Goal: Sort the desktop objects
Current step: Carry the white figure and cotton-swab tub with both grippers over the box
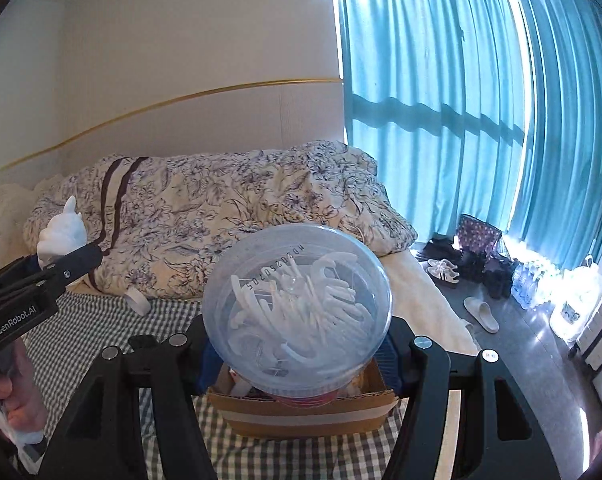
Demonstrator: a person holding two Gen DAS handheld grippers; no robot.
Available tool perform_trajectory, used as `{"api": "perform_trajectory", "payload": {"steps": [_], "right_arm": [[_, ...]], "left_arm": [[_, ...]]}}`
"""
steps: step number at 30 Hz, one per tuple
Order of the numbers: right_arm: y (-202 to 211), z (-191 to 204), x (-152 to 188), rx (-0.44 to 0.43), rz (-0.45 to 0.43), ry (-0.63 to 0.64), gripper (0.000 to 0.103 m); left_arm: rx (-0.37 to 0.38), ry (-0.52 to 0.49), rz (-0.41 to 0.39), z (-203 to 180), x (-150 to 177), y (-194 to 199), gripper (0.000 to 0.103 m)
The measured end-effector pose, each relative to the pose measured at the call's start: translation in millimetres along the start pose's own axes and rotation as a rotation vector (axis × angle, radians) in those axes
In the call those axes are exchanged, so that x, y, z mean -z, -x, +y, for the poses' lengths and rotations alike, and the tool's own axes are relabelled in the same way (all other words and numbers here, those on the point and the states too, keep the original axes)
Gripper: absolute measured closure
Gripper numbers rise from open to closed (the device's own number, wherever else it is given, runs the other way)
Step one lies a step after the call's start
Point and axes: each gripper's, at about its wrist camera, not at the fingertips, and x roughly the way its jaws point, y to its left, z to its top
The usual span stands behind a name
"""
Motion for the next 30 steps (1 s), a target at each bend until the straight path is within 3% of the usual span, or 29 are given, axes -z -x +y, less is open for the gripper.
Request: {"api": "perform_trajectory", "payload": {"steps": [11, 20, 30], "right_arm": [[-40.7, -32.2, 2.9, 0.002, 0.043, -0.015, 0.041], [-91.0, -36.2, 16.8, -0.051, 0.133, 0.004, 0.041], [-146.4, -41.4, 45.2, -0.072, 0.280, 0.021, 0.041]], "left_arm": [[0.045, -0.032, 0.054, -32.2, 9.4, -56.2, 0.041], [0.082, -0.028, 0.135, -40.1, 21.7, -110.6, 0.041], [0.124, 0.020, 0.302, -49.5, 39.9, -183.6, 0.041]]}}
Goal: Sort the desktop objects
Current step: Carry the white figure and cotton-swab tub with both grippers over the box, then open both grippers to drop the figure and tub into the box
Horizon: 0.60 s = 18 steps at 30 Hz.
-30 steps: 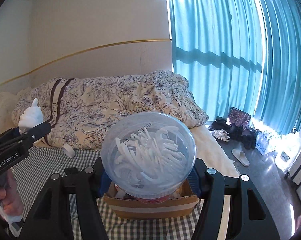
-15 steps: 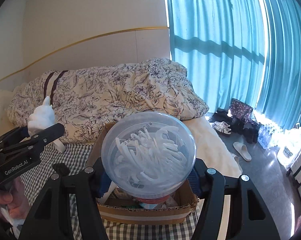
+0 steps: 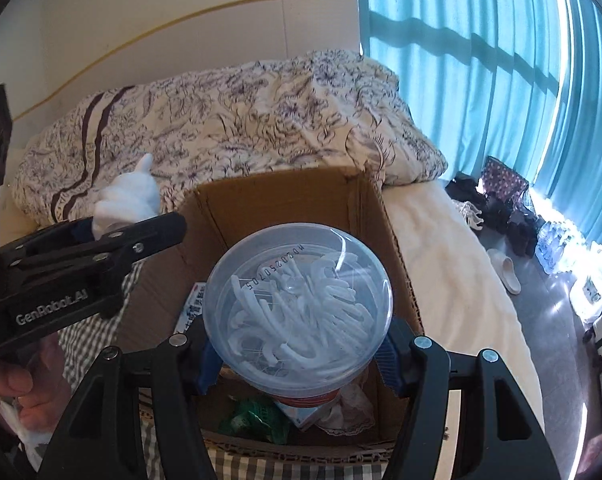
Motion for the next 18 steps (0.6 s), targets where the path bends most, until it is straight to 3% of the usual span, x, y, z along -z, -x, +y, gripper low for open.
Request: {"api": "perform_trajectory", "payload": {"steps": [7, 18], "right_arm": [[-27.9, -5.1, 11.3, 0.004, 0.073, 0.014, 0.041], [-44.7, -1.6, 14.7, 0.049, 0.131, 0.044, 0.040]], "left_arm": [[0.002, -0.001, 0.121, -0.2, 15.8, -40.9, 0.041], [0.015, 0.017, 0.245, 2.8, 16.6, -60.7, 0.041]]}}
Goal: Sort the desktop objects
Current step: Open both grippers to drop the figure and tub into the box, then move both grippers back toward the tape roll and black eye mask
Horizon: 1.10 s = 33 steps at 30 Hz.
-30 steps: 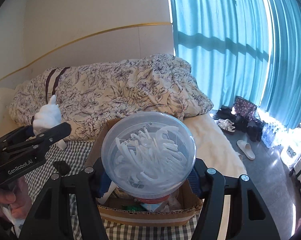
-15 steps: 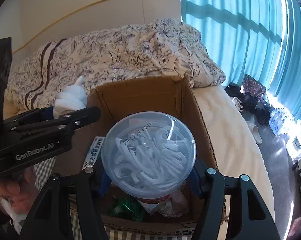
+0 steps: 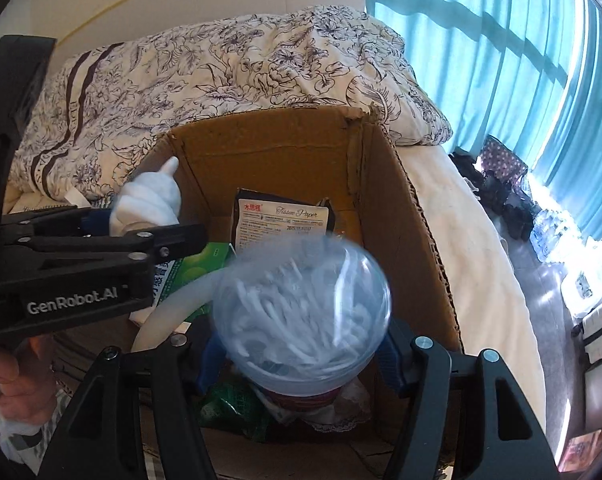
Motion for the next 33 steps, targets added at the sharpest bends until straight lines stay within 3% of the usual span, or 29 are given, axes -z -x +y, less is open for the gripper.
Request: {"api": "perform_trajectory", "payload": {"steps": [7, 11, 14, 25, 33], "right_arm": [[5.3, 1.1, -0.2, -0.014, -0.007, 0.001, 0.039], [21.1, 7.1, -2.9, 0.019, -0.072, 0.027, 0.024], [34.9, 10.1, -6.4, 0.032, -0.111, 0.043, 0.024], [90.4, 18.2, -17.9, 0.029, -0.226, 0.018, 0.024], [136.2, 48.2, -28.2, 0.027, -0.319, 0.040, 0.024]], "left_arm": [[-0.027, -0.028, -0.012, -5.7, -0.3, 4.7, 0.039], [-0.023, -0.046, -0.052, -12.0, -2.2, 18.4, 0.028], [-0.032, -0.065, -0.089, -19.2, -5.2, 33.4, 0.027], [-0.039, -0.064, -0.250, -26.6, -18.0, 113.3, 0.026], [-0.059, -0.056, -0.370, -14.7, -14.2, 182.9, 0.023]]}}
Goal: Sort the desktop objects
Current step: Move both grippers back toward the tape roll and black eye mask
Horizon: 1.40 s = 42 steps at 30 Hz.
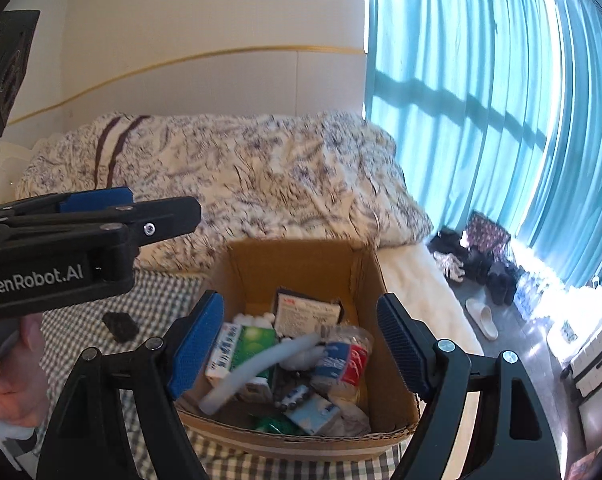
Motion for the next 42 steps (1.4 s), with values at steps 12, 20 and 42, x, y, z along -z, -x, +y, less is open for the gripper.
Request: {"api": "perform_trajectory", "payload": {"steps": [12, 20, 42], "right_arm": [[47.6, 53.9, -34.7, -0.047, -0.100, 0.043, 0.021], [64.9, 77.0, -49.6, -0.077, -0.145, 0.037, 0.018], [20.3, 193.2, -44.8, -0.261, -0.095, 0.087, 0.013]], "left_arm": [[-0.072, 0.064, -0.147, 64.8, -17.3, 96.2, 0.021], [-0.179, 0.092, -0.211, 120.4, -7.5, 144.4, 0.020], [-0.363, 0.185, -0.206, 228.9, 34.7, 162.0, 0.006]]}}
